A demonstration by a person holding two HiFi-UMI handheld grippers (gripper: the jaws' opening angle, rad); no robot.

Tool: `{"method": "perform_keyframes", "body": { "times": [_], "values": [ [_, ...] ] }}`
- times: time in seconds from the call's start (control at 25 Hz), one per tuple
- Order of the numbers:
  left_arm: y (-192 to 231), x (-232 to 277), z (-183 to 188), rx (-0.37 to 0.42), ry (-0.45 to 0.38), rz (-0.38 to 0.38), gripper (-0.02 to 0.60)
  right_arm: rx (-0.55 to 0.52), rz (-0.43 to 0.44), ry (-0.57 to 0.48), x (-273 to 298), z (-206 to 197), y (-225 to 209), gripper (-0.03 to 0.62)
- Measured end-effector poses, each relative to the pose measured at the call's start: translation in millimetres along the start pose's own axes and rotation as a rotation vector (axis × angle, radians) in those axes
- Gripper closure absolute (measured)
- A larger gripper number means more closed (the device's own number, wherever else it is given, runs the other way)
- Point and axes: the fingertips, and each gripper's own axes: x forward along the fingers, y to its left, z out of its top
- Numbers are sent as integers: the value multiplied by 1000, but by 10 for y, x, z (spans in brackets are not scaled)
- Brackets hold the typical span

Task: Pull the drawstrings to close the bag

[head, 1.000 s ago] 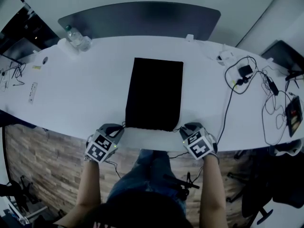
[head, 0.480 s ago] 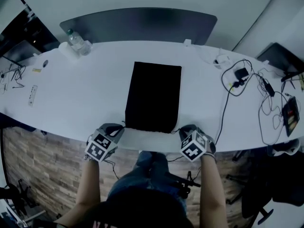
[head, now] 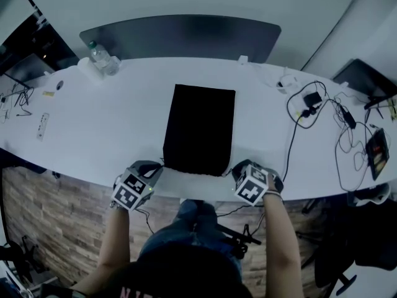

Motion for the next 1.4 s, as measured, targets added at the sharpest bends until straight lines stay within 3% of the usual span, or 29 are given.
{"method": "perform_keyframes", "body": {
  "times": [0.2, 0.92, 1.12, 1.4],
  "values": [
    [143, -120, 179, -17, -62, 32, 565, 158, -54, -143, -279, 227, -138, 594],
    [641, -648, 1056, 82, -271, 200, 565, 329, -393, -406, -1402, 647, -806, 594],
    [772, -808, 1302, 107, -324, 251, 565, 379, -503, -450, -1663, 718, -1013, 594],
    [930, -964, 1490, 126, -369, 294, 565, 422, -591, -487, -1944, 737, -1203, 594]
  ]
}}
